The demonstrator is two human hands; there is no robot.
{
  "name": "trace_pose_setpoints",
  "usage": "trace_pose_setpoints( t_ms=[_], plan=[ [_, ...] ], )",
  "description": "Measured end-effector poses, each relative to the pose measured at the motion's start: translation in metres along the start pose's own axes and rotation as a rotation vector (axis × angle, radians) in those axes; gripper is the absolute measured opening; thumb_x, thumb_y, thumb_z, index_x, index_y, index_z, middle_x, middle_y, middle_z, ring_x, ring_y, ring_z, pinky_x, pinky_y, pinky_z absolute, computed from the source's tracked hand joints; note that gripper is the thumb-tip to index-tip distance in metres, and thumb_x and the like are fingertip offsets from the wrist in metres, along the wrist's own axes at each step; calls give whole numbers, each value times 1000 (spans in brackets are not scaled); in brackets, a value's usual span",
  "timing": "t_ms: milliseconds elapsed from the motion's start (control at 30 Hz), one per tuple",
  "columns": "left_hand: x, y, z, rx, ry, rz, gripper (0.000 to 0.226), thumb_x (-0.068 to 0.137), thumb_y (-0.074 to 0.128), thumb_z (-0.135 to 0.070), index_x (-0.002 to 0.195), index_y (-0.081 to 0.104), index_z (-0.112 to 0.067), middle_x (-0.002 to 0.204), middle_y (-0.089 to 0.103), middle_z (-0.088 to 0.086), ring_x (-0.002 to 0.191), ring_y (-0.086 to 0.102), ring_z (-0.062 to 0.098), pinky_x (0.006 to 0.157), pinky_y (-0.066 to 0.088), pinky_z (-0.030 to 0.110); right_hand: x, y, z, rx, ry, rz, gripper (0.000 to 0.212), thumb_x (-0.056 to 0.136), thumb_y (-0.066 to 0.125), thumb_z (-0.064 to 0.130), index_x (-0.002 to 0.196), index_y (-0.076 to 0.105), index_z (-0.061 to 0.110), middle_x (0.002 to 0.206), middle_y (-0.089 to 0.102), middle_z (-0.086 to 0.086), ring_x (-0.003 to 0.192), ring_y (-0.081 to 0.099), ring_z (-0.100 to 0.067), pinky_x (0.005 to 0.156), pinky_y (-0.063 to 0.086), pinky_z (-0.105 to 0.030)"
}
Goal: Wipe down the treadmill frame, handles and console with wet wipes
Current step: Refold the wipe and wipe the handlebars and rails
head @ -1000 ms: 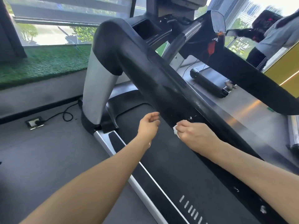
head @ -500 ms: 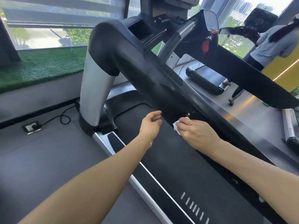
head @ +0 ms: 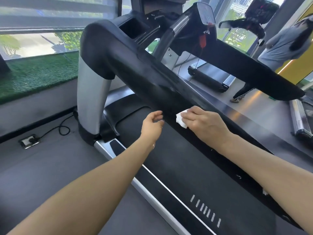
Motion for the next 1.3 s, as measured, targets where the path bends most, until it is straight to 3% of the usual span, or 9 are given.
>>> trace_pose_setpoints(
  t_ms=[133, 233, 367, 433, 600, 733, 967, 1133, 1300],
  plan=[
    [-5, 5, -3, -6, 16, 7, 33, 92, 53, -1, 114, 59, -24, 106, 61, -9, 95, 58, 7, 87, 50, 27, -29, -20, 0, 81, 23, -52, 56, 101, 19, 1, 78, 69, 13, 82, 65, 7, 77, 65, -17, 53, 52, -23],
    [-9, 7, -8, -15, 27, 0, 33, 91, 53, -1, 113, 59, -24, 106, 61, -8, 92, 58, 7, 87, 49, 27, -15, -19, -3, 32, 17, -59, 45, 94, 33, -4, 71, 67, 15, 77, 64, 8, 75, 63, -16, 48, 48, -23],
    [-13, 9, -13, -1, 42, -23, 34, 91, 53, -1, 116, 60, -23, 106, 61, -7, 92, 58, 7, 85, 50, 28, 33, -20, -10, 8, 61, -37, 34, 77, 41, 4, 58, 64, 19, 69, 62, 9, 71, 63, -12, 42, 20, -16],
    [-15, 12, -13, 4, 41, -34, 34, 90, 54, -1, 116, 59, -23, 106, 62, -7, 92, 58, 6, 86, 50, 29, 40, -24, -13, -8, 84, -21, 32, 75, 41, 7, 56, 62, 19, 68, 60, 8, 69, 63, -13, 41, 15, -18],
    [-19, 19, -11, -35, 44, -62, 33, 90, 54, 1, 112, 59, -24, 102, 61, -7, 89, 58, 7, 85, 49, 28, -20, -35, -5, -28, 68, -52, 35, 77, 42, -7, 60, 57, 19, 64, 53, 6, 63, 58, -14, 40, 24, -21],
    [-23, 18, -13, -34, 60, -59, 34, 90, 54, 0, 110, 60, -27, 104, 61, -8, 93, 58, 6, 90, 49, 28, -20, -38, -8, -42, 71, -101, 52, 88, 25, -9, 59, 58, 18, 62, 52, 6, 61, 57, -14, 42, 21, -20],
    [-31, 22, -17, 12, 63, -31, 34, 91, 53, -1, 113, 59, -26, 106, 61, -9, 97, 57, 7, 92, 49, 29, 20, -27, -7, -16, 36, -60, 32, 76, 46, -6, 58, 59, 17, 66, 55, 5, 65, 59, -16, 42, 29, -22],
    [-28, 18, -17, 49, 82, -29, 35, 91, 53, -1, 112, 60, -27, 104, 61, -11, 94, 58, 6, 94, 50, 33, -19, -36, -7, -70, 48, -80, 44, 81, 34, -14, 65, 61, 17, 66, 53, 6, 65, 58, -14, 50, 33, -19],
    [-29, 16, -20, 77, 71, -32, 34, 91, 53, -2, 114, 60, -27, 104, 61, -11, 95, 58, 7, 95, 50, 33, 18, -24, -6, -69, 38, -146, 51, 83, 20, -16, 60, 57, 11, 63, 52, 1, 60, 57, -18, 45, 44, -24]
  ],
)
Point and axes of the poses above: each hand's wrist, its own x-axis towards the middle knuckle, its own y-axis out of the palm, z = x × y, the point moved 7 cm from there along x, towards the middle knuckle
